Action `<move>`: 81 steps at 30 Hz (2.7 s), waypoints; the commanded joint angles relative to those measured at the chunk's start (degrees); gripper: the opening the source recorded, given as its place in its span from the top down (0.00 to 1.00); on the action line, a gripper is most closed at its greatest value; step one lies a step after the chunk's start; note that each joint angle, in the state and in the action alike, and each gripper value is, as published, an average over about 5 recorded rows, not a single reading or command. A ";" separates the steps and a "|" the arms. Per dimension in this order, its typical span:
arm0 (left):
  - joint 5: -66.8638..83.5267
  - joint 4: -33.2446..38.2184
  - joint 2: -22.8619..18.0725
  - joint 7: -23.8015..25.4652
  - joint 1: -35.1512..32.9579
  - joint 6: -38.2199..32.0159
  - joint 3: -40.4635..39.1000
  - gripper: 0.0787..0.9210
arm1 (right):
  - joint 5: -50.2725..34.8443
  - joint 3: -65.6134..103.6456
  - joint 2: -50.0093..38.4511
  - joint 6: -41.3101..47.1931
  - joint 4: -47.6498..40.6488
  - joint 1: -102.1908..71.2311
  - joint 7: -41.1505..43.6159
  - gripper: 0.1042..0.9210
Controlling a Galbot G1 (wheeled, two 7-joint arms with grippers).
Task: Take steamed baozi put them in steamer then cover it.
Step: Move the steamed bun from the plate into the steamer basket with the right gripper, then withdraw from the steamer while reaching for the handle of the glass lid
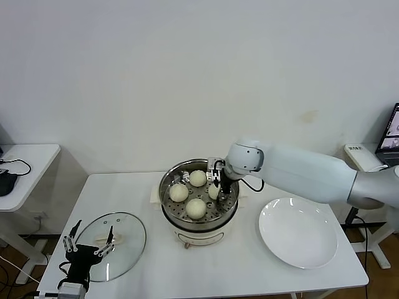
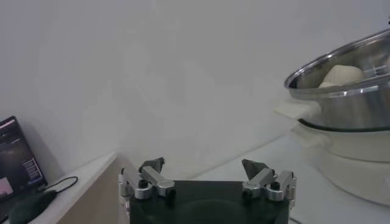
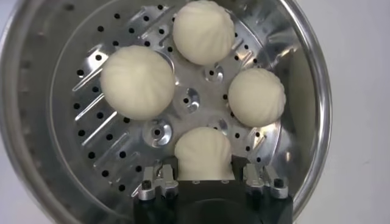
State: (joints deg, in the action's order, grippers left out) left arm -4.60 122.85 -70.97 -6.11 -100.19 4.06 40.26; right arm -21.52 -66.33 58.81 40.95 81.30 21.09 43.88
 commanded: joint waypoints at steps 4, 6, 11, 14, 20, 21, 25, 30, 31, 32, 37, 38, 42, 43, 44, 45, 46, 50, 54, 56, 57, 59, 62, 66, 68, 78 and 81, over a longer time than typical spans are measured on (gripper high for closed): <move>0.11 0.33 0.05 -0.10 0.21 0.09 0.05 0.12 | 0.21 2.81 -2.78 0.14 3.15 1.52 1.71 0.18; 0.14 0.37 0.09 -0.14 0.26 0.10 0.08 0.12 | -0.26 3.74 -4.34 0.02 4.93 2.41 2.19 0.14; 0.15 0.44 0.14 -0.17 0.31 0.01 0.08 0.12 | -1.79 8.04 -8.86 -0.99 9.87 2.96 -0.27 0.12; 0.19 0.35 0.07 -0.22 0.34 -0.12 0.14 0.12 | -3.82 10.56 -11.98 -2.24 13.20 0.94 -8.13 0.12; 0.23 0.05 -0.15 -0.36 0.04 -0.49 0.38 0.12 | -9.90 19.21 -20.79 -11.02 20.17 -12.66 -28.87 0.12; 0.22 -0.01 -0.15 -0.37 0.00 -0.53 0.42 0.12 | -10.42 22.12 -22.17 -13.71 21.06 -16.88 -31.72 0.12; 0.17 -0.18 -0.48 -0.43 0.25 -0.57 0.37 0.12 | -7.58 39.12 -24.71 -23.49 23.50 -36.48 -39.08 0.12; -0.44 -0.81 -1.35 -0.61 0.97 -0.62 -0.61 0.12 | -1.10 64.07 -19.83 -34.35 24.45 -60.87 -40.87 0.12; -0.57 -0.91 -1.52 -0.63 1.14 -0.63 -0.72 0.12 | -0.10 68.50 -17.83 -36.60 24.54 -65.43 -40.62 0.12; -0.66 -1.02 -1.67 -0.69 1.34 -0.65 -0.78 0.12 | 0.87 72.79 -15.51 -38.95 24.60 -70.07 -40.33 0.12; -1.54 -2.23 -1.50 -1.09 2.15 -1.15 -0.44 0.12 | 4.93 91.08 -3.00 -47.07 24.98 -86.96 -37.16 0.12; -2.11 -2.71 -1.31 -1.25 2.27 -1.55 -0.33 0.12 | 5.31 93.89 -0.32 -47.77 25.39 -89.56 -35.98 0.12; -8.49 -4.87 -0.79 -2.40 2.58 -4.09 0.44 0.12 | 5.87 103.40 9.70 -48.29 28.51 -98.66 -31.35 0.12; -11.79 -5.51 -0.59 -2.65 2.62 -5.06 0.83 0.12 | 6.10 105.01 11.47 -48.29 29.37 -100.49 -30.56 0.12; -15.78 -6.21 -0.23 -2.82 2.63 -6.05 1.35 0.12 | 6.46 106.47 13.27 -48.36 30.19 -102.31 -29.83 0.12; -19.59 -6.84 0.20 -2.93 2.61 -7.08 1.86 0.12 | 6.78 107.54 14.57 -48.35 30.88 -103.82 -29.33 0.12; -23.78 -7.52 0.66 -2.98 2.59 -8.02 2.45 0.12 | 6.98 108.47 15.59 -48.32 31.47 -105.18 -29.04 0.12; -40.96 -10.95 2.70 -3.86 2.37 -12.04 4.63 0.12 | 6.97 111.68 18.35 -47.13 32.88 -109.55 -27.98 0.12; -57.44 -14.57 3.94 -6.67 1.66 -16.24 6.16 0.12 | 7.72 113.86 19.98 -46.38 33.29 -112.79 -27.67 0.12; -63.33 -15.95 4.04 -7.73 1.01 -17.38 6.88 0.12 | 7.69 114.72 20.77 -46.30 33.55 -113.47 -28.21 0.12; -65.64 -16.66 4.22 -8.13 0.51 -17.64 7.10 0.12 | 7.55 115.13 21.10 -46.25 33.64 -113.68 -28.57 0.12; -69.10 -17.94 4.79 -8.48 -0.51 -17.92 7.34 0.12 | 7.36 115.76 21.44 -46.32 33.53 -113.86 -29.17 0.12; -72.05 -20.04 6.03 -8.81 -1.51 -17.91 7.31 0.12 | 7.18 116.41 21.60 -46.66 32.82 -113.96 -29.83 0.12; -72.82 -20.97 6.69 -8.68 -0.90 -17.71 6.40 0.12 | 5.88 116.82 21.98 -47.02 31.76 -114.22 -29.68 0.12; -72.72 -20.89 6.50 -8.38 0.16 -17.49 5.66 0.12 | 5.23 116.84 22.23 -46.97 31.45 -114.48 -29.46 0.12; -69.28 -24.80 7.09 -6.07 6.18 -16.07 2.71 0.12 | 5.84 116.94 23.21 -46.51 31.38 -114.95 -29.49 0.12; -68.80 -25.31 6.88 -5.76 7.13 -15.84 1.85 0.12 | 6.30 116.58 23.63 -46.47 31.57 -115.24 -29.44 0.12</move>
State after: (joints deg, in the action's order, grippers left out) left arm -70.23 100.94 -64.67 -12.41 -96.22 -11.49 43.75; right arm -15.37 48.67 80.88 -5.27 112.76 -92.18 14.28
